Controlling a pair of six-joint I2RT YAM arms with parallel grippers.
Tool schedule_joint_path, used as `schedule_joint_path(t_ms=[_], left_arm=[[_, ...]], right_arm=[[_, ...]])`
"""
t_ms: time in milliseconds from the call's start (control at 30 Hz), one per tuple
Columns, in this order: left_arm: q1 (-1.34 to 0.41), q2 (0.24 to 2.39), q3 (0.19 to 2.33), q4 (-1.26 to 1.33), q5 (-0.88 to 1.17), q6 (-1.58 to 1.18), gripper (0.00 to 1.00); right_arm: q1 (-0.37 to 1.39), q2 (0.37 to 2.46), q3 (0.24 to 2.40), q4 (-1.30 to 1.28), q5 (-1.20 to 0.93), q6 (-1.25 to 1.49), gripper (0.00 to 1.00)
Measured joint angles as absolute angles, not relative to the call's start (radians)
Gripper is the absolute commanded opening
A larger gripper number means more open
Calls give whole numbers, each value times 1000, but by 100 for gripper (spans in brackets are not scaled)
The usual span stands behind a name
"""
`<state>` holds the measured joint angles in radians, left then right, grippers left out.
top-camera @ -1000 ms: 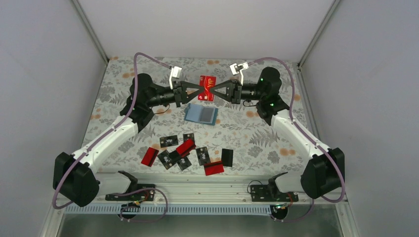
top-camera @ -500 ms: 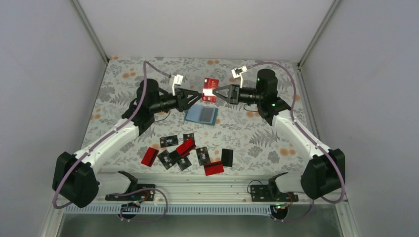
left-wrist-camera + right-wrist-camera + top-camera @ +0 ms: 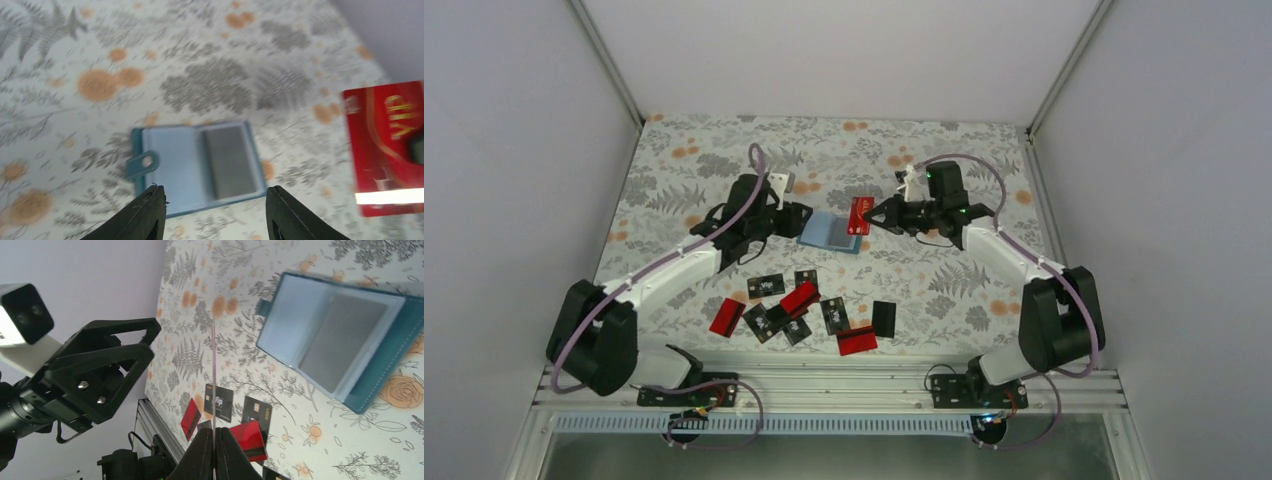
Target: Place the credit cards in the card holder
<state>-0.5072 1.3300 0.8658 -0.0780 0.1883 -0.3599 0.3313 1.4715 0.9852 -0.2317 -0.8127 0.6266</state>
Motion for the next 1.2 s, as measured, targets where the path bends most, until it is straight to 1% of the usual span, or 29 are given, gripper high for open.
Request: schedule_joint_path(t_ms=[233, 433, 700, 767, 800, 933, 1000, 1100, 1200], left_arm=[[-508, 1514, 923, -140, 81, -298, 52], [-509, 1665, 1027, -159, 54, -261, 56], [-523, 1833, 1146, -191, 22, -237, 55], [-529, 1866, 1164, -207, 1, -234, 50], [-531, 1879, 1172, -213, -9, -235, 46], [-543, 1924, 1189, -229, -62, -226, 23], [-549, 1928, 1190, -237, -86, -227, 16], [-562, 1929, 1194, -245, -120, -229, 9], [-577, 1929, 1195, -253, -150, -231, 5]], right_arm=[[340, 1591, 998, -254, -804, 638, 4], [347, 1697, 1038, -268, -808, 639, 4], [352, 1785, 1090, -281, -826, 622, 4], [352, 1803, 1098, -282, -831, 617, 4], [353, 1810, 1100, -282, -834, 616, 4], [354, 1830, 1103, -288, -843, 611, 4], [357, 1839, 1109, -294, -847, 608, 4], [363, 1861, 1132, -298, -857, 601, 4], [369, 1876, 1144, -301, -864, 598, 4]])
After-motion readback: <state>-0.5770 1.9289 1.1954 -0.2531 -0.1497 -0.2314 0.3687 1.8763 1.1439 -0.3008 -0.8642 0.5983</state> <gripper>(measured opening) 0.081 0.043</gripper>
